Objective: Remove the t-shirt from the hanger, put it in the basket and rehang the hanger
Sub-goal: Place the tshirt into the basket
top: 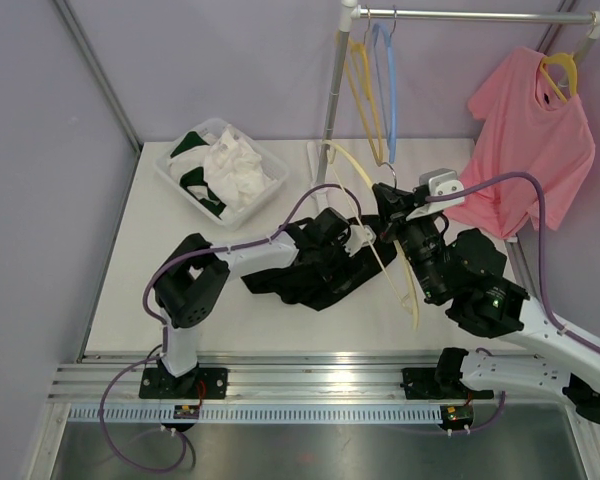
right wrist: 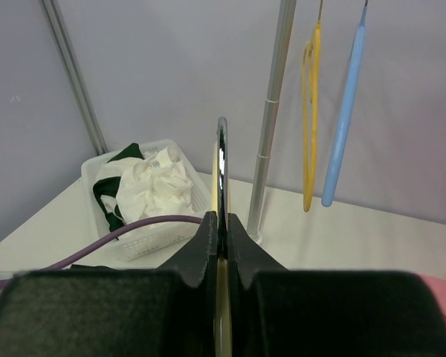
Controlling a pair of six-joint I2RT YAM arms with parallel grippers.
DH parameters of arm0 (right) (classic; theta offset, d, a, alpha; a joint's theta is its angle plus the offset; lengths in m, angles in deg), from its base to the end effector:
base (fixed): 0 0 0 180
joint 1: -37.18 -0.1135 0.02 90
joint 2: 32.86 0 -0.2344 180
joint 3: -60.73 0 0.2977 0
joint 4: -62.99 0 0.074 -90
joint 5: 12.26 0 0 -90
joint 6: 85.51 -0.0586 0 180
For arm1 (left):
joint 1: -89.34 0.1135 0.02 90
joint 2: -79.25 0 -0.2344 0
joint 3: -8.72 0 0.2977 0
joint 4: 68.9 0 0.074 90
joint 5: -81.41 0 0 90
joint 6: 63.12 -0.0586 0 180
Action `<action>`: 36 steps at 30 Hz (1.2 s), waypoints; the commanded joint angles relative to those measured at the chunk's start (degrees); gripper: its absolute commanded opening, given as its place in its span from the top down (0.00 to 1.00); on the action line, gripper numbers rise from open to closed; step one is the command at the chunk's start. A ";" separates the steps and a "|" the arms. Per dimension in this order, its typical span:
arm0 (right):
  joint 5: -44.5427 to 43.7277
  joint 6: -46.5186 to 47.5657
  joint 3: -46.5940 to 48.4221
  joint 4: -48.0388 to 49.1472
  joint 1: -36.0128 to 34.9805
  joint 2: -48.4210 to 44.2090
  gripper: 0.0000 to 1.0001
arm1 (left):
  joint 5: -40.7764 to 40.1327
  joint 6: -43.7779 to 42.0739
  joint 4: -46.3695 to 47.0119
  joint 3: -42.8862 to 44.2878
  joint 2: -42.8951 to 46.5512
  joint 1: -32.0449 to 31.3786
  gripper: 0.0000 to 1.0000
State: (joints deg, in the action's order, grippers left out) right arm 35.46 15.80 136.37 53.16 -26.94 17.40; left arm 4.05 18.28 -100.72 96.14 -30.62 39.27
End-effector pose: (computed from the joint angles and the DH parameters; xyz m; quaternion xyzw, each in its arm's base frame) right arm 0.1455 0.2097 0.4528 -0.1180 0.6220 0.1349 0.7622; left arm 0.2799 -0.3544 0.1138 0.4929 0.8081 -0.2059 0.2481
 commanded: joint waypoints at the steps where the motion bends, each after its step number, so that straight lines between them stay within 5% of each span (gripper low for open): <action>1: 1.50 -0.94 0.07 1.89 -0.40 -2.44 1.00 | -4.64 3.49 -1.53 2.18 -0.18 -0.91 0.01; 17: 1.94 -1.20 -0.29 1.71 -0.48 -2.80 1.00 | -12.29 1.57 9.46 -4.95 -2.81 -3.46 0.01; 20: 1.76 -1.29 -0.11 1.45 -0.48 -2.71 1.00 | -12.29 0.69 8.94 -5.04 -2.46 -3.46 0.20; 21: 1.68 -1.47 -0.11 1.10 -0.40 -2.71 1.00 | -11.94 0.26 8.59 -4.95 -2.37 -3.38 0.36; 27: 2.03 -1.99 -0.99 0.48 -0.48 -4.82 1.00 | -6.94 -1.77 4.46 -1.71 -4.12 -3.37 0.75; 29: 2.03 -2.08 -1.60 0.39 -0.39 -6.04 1.00 | -6.41 -1.86 2.26 -0.12 -4.83 -3.37 1.00; 36: 1.94 -2.52 -3.01 -0.39 -0.39 -8.69 1.00 | -9.91 -2.21 2.34 -0.29 1.75 -3.11 1.00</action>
State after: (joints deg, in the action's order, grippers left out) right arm 36.84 14.07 133.16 51.46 -26.96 9.97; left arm -4.43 17.19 -98.42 95.70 -34.01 35.77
